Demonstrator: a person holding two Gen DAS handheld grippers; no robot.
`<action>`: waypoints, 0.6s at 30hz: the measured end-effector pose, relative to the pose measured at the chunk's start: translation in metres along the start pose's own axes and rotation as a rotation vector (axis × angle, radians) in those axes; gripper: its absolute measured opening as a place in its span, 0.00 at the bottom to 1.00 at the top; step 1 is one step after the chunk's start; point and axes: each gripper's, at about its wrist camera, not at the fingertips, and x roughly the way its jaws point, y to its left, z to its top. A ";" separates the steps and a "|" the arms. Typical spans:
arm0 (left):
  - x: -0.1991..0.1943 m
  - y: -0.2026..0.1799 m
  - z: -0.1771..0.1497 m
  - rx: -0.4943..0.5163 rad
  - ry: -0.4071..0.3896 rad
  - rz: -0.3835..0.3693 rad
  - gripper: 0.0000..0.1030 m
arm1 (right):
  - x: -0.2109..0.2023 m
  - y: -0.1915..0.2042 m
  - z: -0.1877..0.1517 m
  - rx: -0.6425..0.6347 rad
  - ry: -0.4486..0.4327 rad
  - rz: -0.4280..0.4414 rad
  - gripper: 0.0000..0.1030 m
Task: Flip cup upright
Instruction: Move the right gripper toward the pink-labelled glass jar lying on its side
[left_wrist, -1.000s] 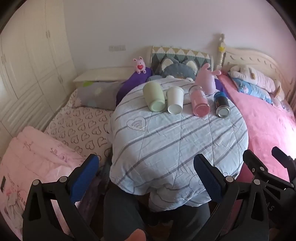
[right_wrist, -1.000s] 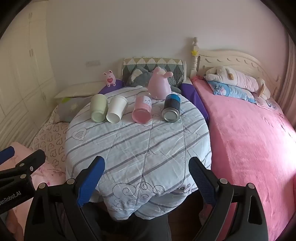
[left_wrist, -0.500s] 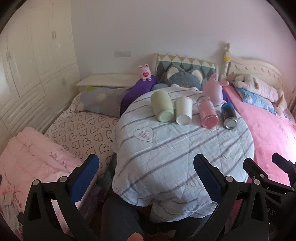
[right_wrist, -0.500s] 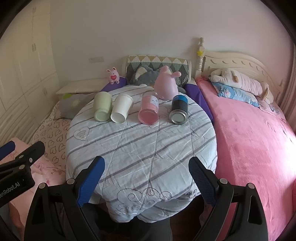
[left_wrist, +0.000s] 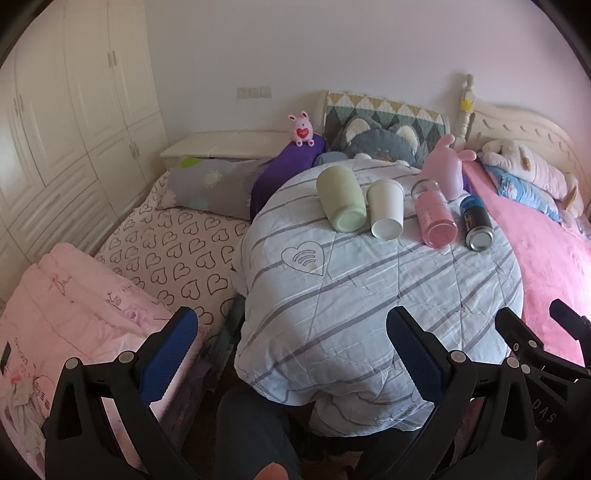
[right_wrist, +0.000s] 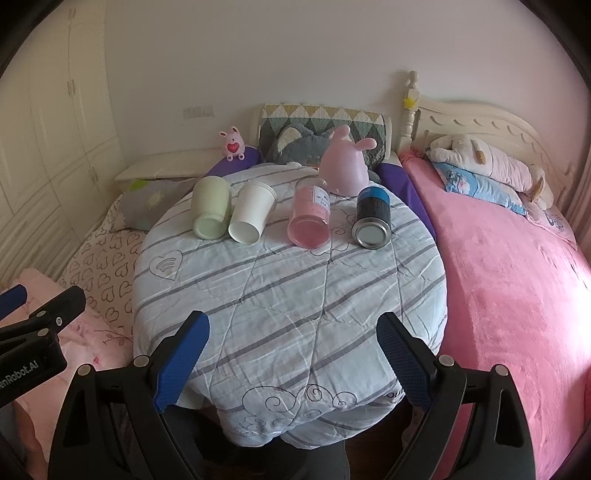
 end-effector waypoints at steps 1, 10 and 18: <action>0.001 0.000 0.000 0.002 0.002 0.004 1.00 | 0.002 0.000 0.001 0.000 0.002 -0.002 0.91; 0.020 0.008 0.010 -0.004 0.023 0.031 1.00 | 0.019 0.003 0.010 -0.004 0.021 0.000 0.91; 0.044 0.007 0.023 0.000 0.046 0.035 1.00 | 0.046 -0.009 0.018 0.017 0.057 -0.017 0.91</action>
